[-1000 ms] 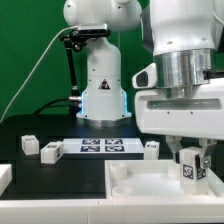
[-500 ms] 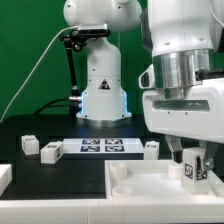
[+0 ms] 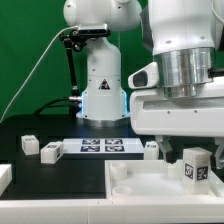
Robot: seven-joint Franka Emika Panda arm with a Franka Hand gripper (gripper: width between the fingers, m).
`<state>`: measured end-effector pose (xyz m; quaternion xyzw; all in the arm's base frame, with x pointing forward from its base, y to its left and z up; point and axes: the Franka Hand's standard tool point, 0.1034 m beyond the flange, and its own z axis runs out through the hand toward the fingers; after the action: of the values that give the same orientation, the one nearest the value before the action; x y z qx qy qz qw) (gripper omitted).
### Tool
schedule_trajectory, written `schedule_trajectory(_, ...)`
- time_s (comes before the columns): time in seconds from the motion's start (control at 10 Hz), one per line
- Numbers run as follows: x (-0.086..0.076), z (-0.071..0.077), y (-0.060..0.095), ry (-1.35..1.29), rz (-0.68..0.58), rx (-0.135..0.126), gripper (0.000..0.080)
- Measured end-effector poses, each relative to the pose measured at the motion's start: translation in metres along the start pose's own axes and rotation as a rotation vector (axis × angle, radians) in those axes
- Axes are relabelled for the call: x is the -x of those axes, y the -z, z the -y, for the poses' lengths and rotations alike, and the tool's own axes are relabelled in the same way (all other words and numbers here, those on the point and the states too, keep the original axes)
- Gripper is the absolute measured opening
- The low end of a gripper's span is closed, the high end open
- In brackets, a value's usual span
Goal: Assemble one leg
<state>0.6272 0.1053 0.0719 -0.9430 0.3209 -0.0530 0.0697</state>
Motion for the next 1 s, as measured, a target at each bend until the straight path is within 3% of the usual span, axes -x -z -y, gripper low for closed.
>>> schedule_trajectory(0.3, 0.0058, 0.0059, -0.0003, 0.273, 0.004, -0.002, 0.0648)
schedule_trajectory(0.8, 0.0083, 0.005, -0.0026, 0.826, -0.008, 0.058, 0.0648)
schedule_trajectory(1.0, 0.0069, 0.0036, -0.0026, 0.897, -0.008, 0.065, 0.0648)
